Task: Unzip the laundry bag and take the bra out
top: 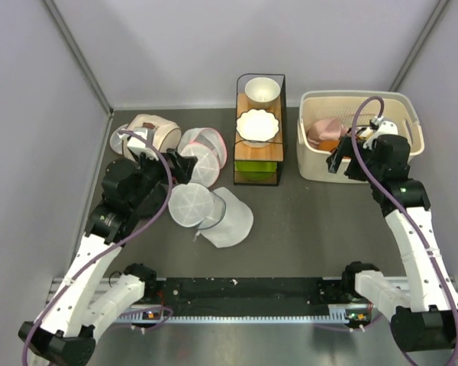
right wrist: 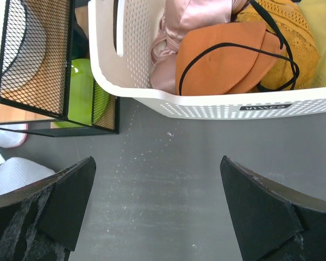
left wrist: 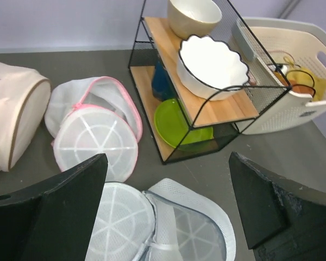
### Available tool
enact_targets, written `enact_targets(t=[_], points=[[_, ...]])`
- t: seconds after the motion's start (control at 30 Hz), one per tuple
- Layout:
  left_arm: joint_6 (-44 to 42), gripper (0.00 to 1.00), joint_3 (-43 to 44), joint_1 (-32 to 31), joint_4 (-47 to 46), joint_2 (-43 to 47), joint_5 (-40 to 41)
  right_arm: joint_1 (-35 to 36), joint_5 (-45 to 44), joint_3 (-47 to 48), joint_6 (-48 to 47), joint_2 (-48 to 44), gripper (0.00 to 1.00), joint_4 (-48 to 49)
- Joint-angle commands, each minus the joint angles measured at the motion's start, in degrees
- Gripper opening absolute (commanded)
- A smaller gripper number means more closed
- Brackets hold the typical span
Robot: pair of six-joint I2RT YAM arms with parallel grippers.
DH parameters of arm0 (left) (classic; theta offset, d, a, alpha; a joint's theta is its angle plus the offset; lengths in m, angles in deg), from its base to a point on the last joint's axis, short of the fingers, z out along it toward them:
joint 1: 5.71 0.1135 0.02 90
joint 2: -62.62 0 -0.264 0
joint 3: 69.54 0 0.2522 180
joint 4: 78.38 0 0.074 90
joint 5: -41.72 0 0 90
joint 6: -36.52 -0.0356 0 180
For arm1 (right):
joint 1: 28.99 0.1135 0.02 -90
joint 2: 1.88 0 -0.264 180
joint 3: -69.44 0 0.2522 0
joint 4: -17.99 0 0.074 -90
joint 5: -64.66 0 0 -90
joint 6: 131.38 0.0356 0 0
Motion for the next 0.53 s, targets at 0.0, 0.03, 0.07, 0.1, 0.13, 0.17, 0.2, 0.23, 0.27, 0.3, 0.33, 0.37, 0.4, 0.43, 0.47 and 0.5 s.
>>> enact_targets(t=[0.0, 0.03, 0.07, 0.1, 0.13, 0.17, 0.2, 0.23, 0.27, 0.3, 0.33, 0.37, 0.4, 0.43, 0.47, 0.5], points=[[1.9, 0.99, -1.6, 0.4, -3.8, -0.5, 6.6, 0.0, -0.4, 0.4, -0.6, 0.4, 0.99, -0.7], [2.0, 0.99, -1.8, 0.5, -4.0, -0.9, 6.3, 0.1, -1.5, 0.3, -0.6, 0.3, 0.99, -0.7], [2.6, 0.99, -2.0, 0.5, -4.3, -1.0, 5.3, 0.0, -1.8, 0.2, -0.7, 0.4, 0.99, -0.7], [2.8, 0.99, -2.1, 0.5, -4.9, -1.3, 4.7, 0.1, -1.9, 0.1, -1.2, 0.3, 0.99, -0.8], [3.3, 0.99, -2.1, 0.5, -5.0, -1.7, 4.2, 0.0, -2.5, 0.2, -1.1, 0.3, 0.99, -0.8], [3.7, 0.99, -2.1, 0.5, -5.0, -1.9, 3.7, 0.0, -2.6, 0.2, -1.0, 0.2, 0.99, -1.1], [3.8, 0.99, -2.1, 0.6, -5.1, -2.1, 3.4, 0.0, -2.6, 0.3, -1.0, 0.2, 0.99, -1.1], [4.0, 0.99, -2.1, 0.6, -5.5, -2.4, 3.3, 0.1, -2.7, 0.3, -0.8, 0.2, 0.99, -1.2], [4.2, 0.99, -2.1, 0.6, -5.6, -2.5, 3.3, 0.1, -2.7, 0.3, -0.7, 0.1, 0.99, -1.3], [4.1, 0.99, -2.1, 0.6, -5.7, -2.5, 3.1, 0.1, -2.6, 0.2, -0.7, 0.1, 0.99, -1.2], [4.2, 0.99, -2.1, 0.6, -5.9, -2.8, 3.1, 0.0, -2.5, 0.2, -0.7, 0.2, 0.99, -1.2], [4.3, 0.99, -2.1, 0.6, -5.8, -2.9, 3.0, 0.0, -2.4, 0.1, -1.0, 0.4, 0.99, -1.3], [4.3, 0.99, -2.1, 0.6, -5.9, -3.1, 2.7, 0.1, -2.5, 0.0, -1.0, 0.6, 0.99, -1.3], [4.4, 0.99, -2.2, 0.6, -6.0, -3.2, 2.2, 0.1, -2.6, 0.0, -1.0, 0.9, 0.99, -1.4], [4.4, 0.99, -2.1, 0.6, -6.0, -3.5, 1.9, 0.0, -2.7, 0.1, -0.9, 1.1, 0.99, -1.5], [4.5, 0.99, -2.1, 0.6, -6.1, -3.6, 1.5, 0.0, -2.7, 0.2, -1.0, 1.4, 0.99, -1.9]])
